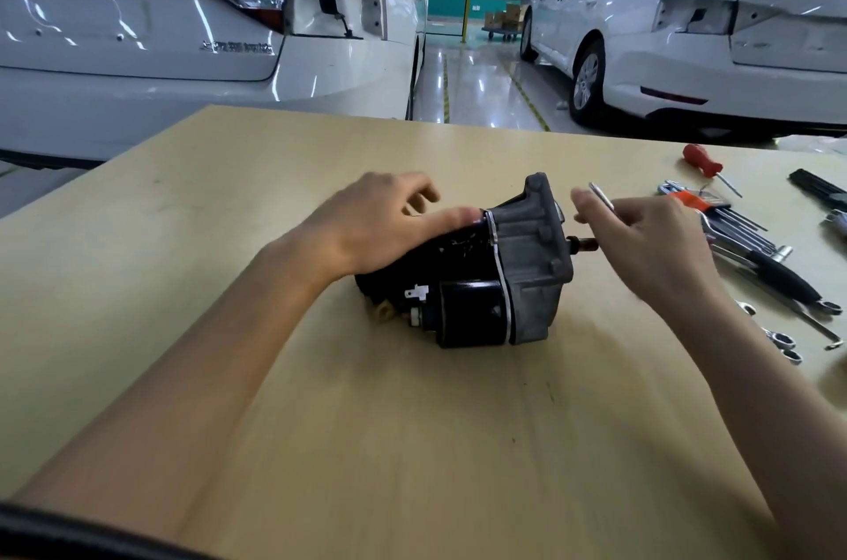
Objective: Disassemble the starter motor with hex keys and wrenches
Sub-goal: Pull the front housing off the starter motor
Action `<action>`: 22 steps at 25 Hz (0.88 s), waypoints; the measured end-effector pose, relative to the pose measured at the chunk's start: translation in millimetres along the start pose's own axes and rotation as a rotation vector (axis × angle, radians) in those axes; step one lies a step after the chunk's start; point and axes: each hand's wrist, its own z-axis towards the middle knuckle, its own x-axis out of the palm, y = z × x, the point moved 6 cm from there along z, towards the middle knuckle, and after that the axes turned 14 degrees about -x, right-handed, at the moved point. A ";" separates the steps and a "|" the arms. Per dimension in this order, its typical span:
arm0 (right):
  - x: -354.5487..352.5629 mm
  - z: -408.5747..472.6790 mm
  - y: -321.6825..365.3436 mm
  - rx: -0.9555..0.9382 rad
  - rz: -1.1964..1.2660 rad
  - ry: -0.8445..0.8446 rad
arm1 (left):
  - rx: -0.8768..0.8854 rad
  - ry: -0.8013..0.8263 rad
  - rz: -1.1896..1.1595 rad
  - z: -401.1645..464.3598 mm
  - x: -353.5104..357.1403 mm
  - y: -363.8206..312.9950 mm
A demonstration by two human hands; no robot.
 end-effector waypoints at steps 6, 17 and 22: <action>31.4 -14.1 -14.2 0.363 0.436 0.414 | -0.183 0.168 -0.225 -3.1 2.6 44.2; 32.2 -13.8 -12.2 0.304 0.723 0.280 | -0.070 -0.055 -0.748 -12.8 -1.1 46.0; 27.8 -6.6 -12.0 0.169 0.838 0.135 | 0.048 -0.169 -0.726 -20.0 -17.2 33.7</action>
